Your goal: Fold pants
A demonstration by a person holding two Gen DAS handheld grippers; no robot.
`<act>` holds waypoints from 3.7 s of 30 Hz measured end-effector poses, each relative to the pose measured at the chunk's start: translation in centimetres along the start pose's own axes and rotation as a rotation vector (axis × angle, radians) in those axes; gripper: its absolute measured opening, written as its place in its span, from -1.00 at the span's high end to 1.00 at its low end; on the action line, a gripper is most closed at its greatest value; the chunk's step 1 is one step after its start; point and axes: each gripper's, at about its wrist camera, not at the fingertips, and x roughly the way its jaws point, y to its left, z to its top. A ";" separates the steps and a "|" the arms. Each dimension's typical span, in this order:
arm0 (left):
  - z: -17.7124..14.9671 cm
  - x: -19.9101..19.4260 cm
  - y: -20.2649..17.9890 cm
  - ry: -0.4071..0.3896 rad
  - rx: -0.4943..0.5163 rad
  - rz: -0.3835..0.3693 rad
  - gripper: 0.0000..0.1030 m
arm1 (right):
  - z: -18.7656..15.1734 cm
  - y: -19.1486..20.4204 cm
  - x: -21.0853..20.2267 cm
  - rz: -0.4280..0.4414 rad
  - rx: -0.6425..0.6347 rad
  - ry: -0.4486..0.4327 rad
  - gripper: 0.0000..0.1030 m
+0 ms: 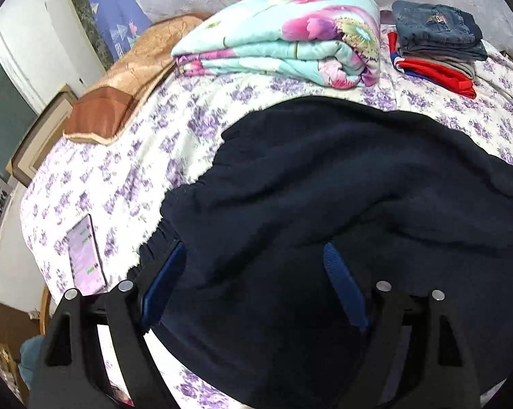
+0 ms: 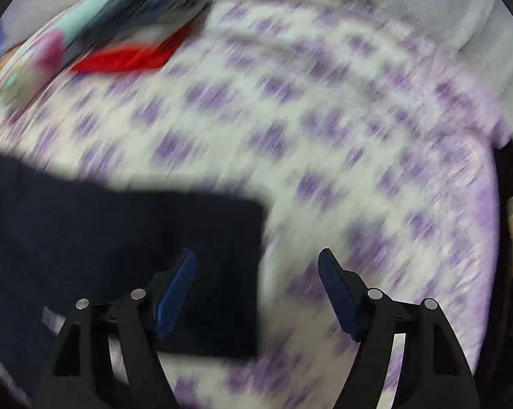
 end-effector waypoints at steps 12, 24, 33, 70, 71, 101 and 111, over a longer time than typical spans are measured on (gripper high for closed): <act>1.0 2.4 0.8 0.035 -0.075 0.017 -0.56 | -5.7 -1.7 -2.1 0.135 0.196 -0.050 0.67; 8.9 5.7 3.5 -0.098 0.093 -0.029 -0.65 | -3.0 4.0 -2.5 -0.106 0.161 -0.133 -0.41; 13.5 14.4 2.7 0.022 0.294 -0.178 -0.29 | 0.0 14.5 -3.6 0.072 0.097 -0.130 -0.46; 18.3 14.4 1.2 -0.046 0.341 -0.329 0.65 | 17.7 28.5 2.6 0.401 -0.495 -0.086 0.69; 18.8 15.2 0.7 -0.032 0.333 -0.308 0.65 | 18.1 28.6 4.7 0.327 -0.450 -0.066 0.43; 5.0 5.3 -0.4 -0.018 0.176 -0.290 -0.15 | 3.8 -4.4 3.0 0.032 0.333 -0.082 0.97; 5.1 4.3 -1.1 -0.043 0.152 -0.217 -0.18 | 4.8 -5.9 5.2 -0.273 0.378 -0.087 -0.22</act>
